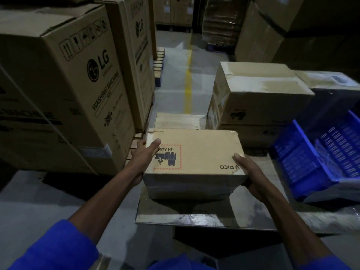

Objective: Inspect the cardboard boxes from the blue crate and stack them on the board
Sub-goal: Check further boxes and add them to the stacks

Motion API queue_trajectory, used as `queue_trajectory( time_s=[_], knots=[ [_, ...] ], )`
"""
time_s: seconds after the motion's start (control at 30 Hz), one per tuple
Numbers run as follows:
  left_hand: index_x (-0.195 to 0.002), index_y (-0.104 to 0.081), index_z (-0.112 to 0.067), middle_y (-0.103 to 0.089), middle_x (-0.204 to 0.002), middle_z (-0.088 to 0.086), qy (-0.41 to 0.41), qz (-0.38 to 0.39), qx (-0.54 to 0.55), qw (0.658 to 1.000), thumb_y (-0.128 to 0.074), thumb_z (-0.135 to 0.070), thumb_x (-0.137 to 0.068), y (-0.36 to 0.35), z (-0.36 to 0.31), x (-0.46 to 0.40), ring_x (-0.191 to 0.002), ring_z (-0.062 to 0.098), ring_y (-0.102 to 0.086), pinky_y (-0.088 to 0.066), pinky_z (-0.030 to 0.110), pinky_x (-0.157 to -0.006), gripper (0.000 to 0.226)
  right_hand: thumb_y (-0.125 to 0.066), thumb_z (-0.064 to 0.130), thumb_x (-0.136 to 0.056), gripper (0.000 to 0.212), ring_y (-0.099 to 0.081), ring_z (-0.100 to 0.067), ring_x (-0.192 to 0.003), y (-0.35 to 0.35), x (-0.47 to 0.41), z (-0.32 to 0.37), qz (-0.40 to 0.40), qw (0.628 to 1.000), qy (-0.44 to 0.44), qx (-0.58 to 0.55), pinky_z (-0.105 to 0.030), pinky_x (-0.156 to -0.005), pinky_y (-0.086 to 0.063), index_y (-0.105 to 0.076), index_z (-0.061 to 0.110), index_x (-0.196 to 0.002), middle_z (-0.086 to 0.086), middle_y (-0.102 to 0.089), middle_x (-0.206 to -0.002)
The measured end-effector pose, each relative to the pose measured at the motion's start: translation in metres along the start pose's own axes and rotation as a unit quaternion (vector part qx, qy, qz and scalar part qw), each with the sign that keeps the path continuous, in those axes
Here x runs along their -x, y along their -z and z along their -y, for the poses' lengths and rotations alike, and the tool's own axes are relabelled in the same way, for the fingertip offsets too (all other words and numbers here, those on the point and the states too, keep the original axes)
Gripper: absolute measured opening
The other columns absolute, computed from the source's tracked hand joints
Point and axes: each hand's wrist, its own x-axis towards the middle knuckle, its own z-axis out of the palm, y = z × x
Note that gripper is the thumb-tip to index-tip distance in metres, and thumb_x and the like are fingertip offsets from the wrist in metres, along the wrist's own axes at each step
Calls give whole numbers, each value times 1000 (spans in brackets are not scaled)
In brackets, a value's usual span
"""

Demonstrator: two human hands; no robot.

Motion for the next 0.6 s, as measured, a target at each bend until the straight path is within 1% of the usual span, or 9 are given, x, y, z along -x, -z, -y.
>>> queue_trajectory(
  time_s=[0.03,0.1,0.13,0.17,0.23,0.3,0.37,0.5,0.6],
  knots=[
    [-144,-39,-33,-46,-148,8,-26,-7,-11,1000,-71,-86,-60,-1,-3,6,-116,27,-65,-64,36,-70,104,-92,75,-38,129,-67,-44,-118,1,1,1,-4,1000,12,-14,-58,-94,-55,-51,16,-145,-20,-71,-126],
    [-137,-39,-26,-50,-142,9,-89,-22,-1,996,-69,-60,-89,-3,-8,19,-106,20,-68,-60,27,-64,66,-88,75,-51,120,-67,-46,-116,5,3,-2,-18,998,23,-59,-55,-82,-62,-48,15,-147,-23,-68,-131],
    [-132,-39,-24,-52,-139,11,-110,-22,8,994,-67,-49,-94,-4,-5,19,-104,19,-69,-59,27,-66,54,-81,76,-61,109,-67,-45,-116,6,4,-4,-26,997,21,-75,-55,-79,-62,-50,16,-147,-23,-67,-132],
    [-128,-38,-24,-53,-137,12,-126,-18,17,992,-67,-47,-93,-5,-2,20,-103,19,-70,-59,28,-68,52,-73,77,-69,100,-67,-45,-117,6,4,-6,-37,996,18,-84,-57,-80,-62,-52,18,-146,-22,-66,-133],
    [-123,-35,-25,-54,-134,14,-132,-10,10,991,-76,-59,-81,-3,2,24,-103,21,-71,-62,29,-71,68,-67,83,-72,98,-65,-45,-121,6,3,-11,-55,995,16,-80,-63,-88,-59,-53,20,-145,-21,-64,-137],
    [-121,-33,-29,-56,-132,15,-117,-14,-22,993,-79,-72,-65,2,10,25,-103,25,-72,-64,41,-78,85,-67,89,-68,104,-64,-44,-122,-1,3,-11,-66,996,27,-55,-67,-93,-55,-52,20,-145,-21,-62,-139],
    [-121,-33,-30,-58,-130,15,-104,-25,-42,993,-78,-80,-55,8,18,24,-103,26,-73,-64,48,-82,95,-64,94,-64,110,-67,-42,-117,-6,4,-11,-68,997,39,-25,-67,-92,-56,-51,19,-143,-21,-63,-135],
    [-121,-34,-32,-63,-125,12,-97,-27,-33,994,-80,-82,-50,9,22,24,-101,25,-74,-63,51,-84,99,-61,99,-58,118,-69,-42,-113,-10,3,-13,-70,997,25,-24,-55,-79,-62,-49,18,-143,-21,-63,-133],
    [-124,-36,-30,-67,-122,10,-95,-24,-19,995,-82,-81,-49,11,19,23,-97,24,-76,-62,52,-84,101,-53,97,-68,102,-68,-43,-114,-10,6,-13,-61,997,7,-49,-57,-85,-60,-61,21,-136,-20,-70,-127]
  ],
)
